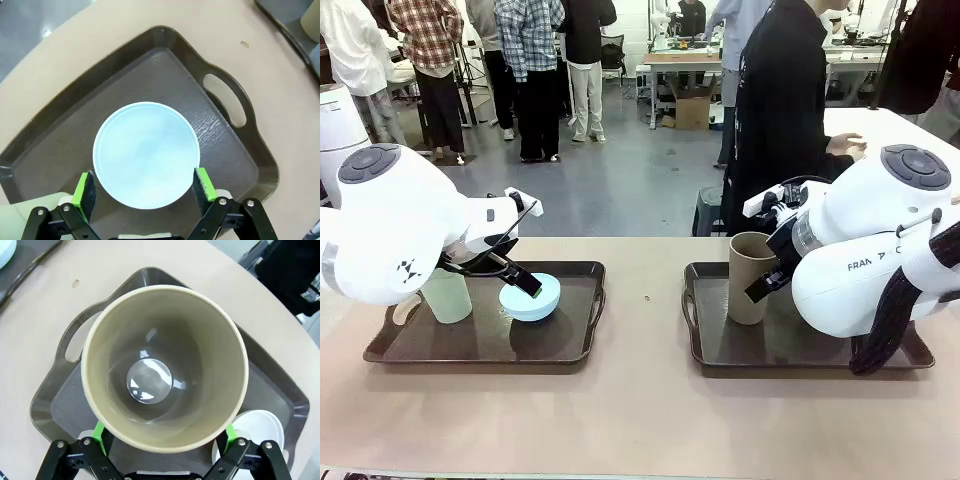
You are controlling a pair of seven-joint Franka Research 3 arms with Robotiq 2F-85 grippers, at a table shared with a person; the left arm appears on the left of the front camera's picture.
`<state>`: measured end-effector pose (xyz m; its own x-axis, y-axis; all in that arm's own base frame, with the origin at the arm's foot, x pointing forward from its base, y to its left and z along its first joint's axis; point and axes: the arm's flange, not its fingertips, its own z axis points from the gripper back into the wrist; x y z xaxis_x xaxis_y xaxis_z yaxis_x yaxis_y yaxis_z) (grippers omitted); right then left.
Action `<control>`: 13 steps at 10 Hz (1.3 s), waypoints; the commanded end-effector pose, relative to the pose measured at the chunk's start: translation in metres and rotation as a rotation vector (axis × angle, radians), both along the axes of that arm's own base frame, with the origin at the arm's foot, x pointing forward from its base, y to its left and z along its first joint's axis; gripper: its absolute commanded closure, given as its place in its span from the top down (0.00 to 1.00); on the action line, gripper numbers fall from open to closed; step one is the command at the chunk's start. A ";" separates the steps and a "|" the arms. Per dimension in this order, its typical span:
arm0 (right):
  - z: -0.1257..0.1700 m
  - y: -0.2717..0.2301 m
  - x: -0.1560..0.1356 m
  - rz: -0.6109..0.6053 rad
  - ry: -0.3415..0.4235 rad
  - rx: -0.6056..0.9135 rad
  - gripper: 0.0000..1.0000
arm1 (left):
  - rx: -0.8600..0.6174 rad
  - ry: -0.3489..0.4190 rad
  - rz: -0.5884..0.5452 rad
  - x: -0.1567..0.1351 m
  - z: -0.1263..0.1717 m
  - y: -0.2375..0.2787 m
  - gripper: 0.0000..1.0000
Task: Set up a tray with a mat and arrange the tableware.
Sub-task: Pick up the Picnic Bowl and Reusable plastic cup from the Handle tray in front of the human's position and hold them in the air.
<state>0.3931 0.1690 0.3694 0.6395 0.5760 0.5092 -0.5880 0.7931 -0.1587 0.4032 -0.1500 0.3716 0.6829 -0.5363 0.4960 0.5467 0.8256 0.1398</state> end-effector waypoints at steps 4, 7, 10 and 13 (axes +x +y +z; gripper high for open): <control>0.000 0.000 0.000 0.000 0.000 0.000 1.00 | 0.000 0.000 0.000 0.000 0.000 0.000 1.00; 0.000 0.000 0.000 0.000 0.000 0.000 1.00 | 0.000 0.000 0.000 0.000 0.000 0.000 1.00; 0.000 0.000 0.000 0.000 0.000 0.000 1.00 | 0.000 0.000 0.000 0.000 0.000 0.000 1.00; 0.000 0.000 0.000 0.000 0.000 0.000 1.00 | 0.000 0.000 0.000 0.000 0.000 0.000 1.00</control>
